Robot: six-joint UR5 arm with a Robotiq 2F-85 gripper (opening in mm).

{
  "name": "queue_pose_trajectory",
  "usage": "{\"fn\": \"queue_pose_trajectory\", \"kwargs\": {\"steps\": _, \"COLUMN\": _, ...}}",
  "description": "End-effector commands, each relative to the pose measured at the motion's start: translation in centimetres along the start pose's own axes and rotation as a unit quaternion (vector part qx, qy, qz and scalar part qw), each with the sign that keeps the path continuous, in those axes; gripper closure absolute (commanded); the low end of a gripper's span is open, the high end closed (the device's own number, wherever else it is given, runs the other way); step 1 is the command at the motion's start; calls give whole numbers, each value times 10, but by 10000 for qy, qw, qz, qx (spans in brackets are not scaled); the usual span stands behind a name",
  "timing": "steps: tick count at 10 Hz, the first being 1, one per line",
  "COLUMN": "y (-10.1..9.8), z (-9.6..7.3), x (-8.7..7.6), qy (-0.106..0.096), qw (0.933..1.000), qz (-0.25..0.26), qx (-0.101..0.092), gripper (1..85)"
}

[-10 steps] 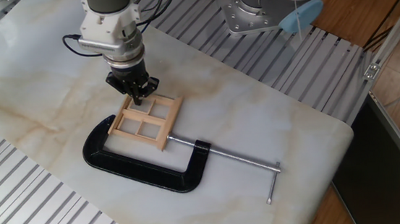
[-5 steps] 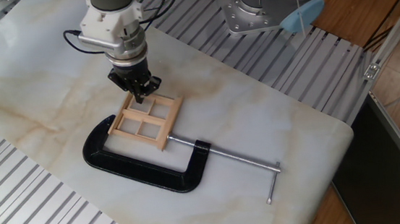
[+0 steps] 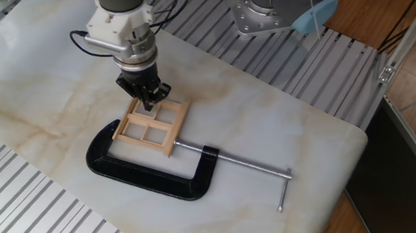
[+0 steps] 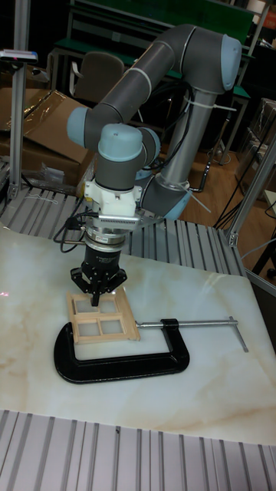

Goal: Close a sliding window

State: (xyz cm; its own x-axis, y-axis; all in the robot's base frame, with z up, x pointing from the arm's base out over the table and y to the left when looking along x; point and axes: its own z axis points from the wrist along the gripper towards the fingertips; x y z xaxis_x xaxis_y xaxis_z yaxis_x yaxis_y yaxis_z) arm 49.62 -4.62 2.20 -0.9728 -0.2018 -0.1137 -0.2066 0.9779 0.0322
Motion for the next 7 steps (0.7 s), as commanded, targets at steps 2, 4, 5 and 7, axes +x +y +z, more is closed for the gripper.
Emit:
{"fn": "queue_pose_trajectory", "kwargs": {"steps": 2, "y": 16, "z": 4, "x": -4, "qy": -118, "qw": 9996, "qz": 258, "qx": -68, "gripper": 850}}
{"fn": "queue_pose_trajectory", "kwargs": {"steps": 4, "y": 21, "z": 7, "x": -4, "qy": -143, "qw": 9994, "qz": 305, "qx": -79, "gripper": 850}}
{"fn": "queue_pose_trajectory", "kwargs": {"steps": 5, "y": 24, "z": 8, "x": -4, "qy": -151, "qw": 9993, "qz": 321, "qx": -78, "gripper": 850}}
{"fn": "queue_pose_trajectory", "kwargs": {"steps": 7, "y": 28, "z": 10, "x": -4, "qy": -181, "qw": 9993, "qz": 328, "qx": -73, "gripper": 850}}
